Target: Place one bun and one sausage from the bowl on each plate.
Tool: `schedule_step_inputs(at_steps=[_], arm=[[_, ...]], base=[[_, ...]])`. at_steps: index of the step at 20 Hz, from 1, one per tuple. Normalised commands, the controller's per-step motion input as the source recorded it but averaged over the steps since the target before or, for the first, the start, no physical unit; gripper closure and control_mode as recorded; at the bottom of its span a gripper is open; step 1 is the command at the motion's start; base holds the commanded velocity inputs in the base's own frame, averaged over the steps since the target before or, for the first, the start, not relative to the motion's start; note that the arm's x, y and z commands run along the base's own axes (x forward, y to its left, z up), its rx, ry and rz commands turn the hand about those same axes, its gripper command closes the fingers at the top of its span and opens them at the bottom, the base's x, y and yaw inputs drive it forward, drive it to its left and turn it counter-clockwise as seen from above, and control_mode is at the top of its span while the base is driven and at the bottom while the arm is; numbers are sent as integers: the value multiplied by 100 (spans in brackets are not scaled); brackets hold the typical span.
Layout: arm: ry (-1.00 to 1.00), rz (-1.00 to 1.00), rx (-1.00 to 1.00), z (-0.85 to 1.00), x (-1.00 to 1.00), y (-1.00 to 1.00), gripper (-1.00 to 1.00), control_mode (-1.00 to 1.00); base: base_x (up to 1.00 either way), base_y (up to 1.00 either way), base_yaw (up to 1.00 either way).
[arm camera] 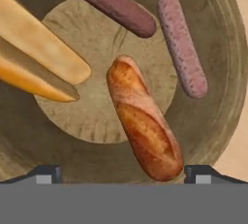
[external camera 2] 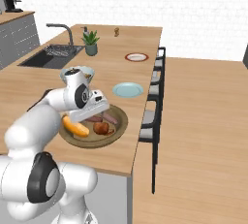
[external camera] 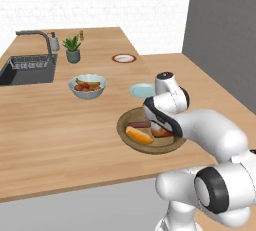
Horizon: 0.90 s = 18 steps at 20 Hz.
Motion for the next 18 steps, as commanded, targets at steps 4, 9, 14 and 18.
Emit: schedule_step_inputs(at_steps=[4,9,14,18], arm=[[6,1,-1,-34,36,-8,-100,-100],[0,1,0,-22,45,-11,-100,-100],[8,0,0,-44,1,-2,-100,-100],[8,1,0,-44,9,-14,-100,-100]], base=[[0,0,0],[0,0,0],[0,0,0],[0,0,0]])
